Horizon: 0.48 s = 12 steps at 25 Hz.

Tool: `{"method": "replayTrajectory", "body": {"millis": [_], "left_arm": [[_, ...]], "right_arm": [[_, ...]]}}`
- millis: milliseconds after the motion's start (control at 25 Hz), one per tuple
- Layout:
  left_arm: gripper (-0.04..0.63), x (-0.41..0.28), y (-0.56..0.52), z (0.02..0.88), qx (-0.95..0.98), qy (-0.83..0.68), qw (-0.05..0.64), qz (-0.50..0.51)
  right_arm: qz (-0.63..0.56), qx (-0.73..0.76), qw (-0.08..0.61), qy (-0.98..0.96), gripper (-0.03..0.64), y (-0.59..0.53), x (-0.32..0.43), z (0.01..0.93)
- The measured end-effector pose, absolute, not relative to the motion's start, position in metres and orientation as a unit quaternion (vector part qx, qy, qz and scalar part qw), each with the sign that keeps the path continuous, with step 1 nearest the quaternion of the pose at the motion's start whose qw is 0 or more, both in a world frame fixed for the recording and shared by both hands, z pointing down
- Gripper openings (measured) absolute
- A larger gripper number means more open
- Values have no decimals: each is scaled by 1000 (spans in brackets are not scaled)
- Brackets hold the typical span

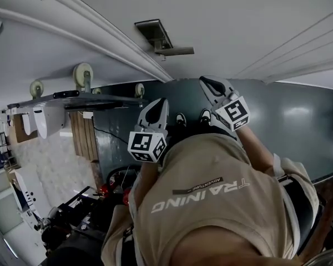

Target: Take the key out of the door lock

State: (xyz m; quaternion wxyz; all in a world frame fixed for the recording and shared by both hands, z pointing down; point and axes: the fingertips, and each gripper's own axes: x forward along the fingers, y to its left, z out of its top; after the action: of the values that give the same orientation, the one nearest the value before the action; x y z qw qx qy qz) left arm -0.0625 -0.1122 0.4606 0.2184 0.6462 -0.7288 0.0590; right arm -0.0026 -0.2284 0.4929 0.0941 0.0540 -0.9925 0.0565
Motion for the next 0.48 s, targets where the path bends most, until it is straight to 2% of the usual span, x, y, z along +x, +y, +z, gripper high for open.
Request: {"method": "replayTrajectory", "body": {"millis": [240,480], "left_arm": [[6,-64,-113,453,622,-752,216,32],[6,-55,-122,452,636,-742,204,59]], "right_arm": [[48,8,98,-994,15,-220,-4,480],[17,44,54,-997,15,-232,-4,466]]}}
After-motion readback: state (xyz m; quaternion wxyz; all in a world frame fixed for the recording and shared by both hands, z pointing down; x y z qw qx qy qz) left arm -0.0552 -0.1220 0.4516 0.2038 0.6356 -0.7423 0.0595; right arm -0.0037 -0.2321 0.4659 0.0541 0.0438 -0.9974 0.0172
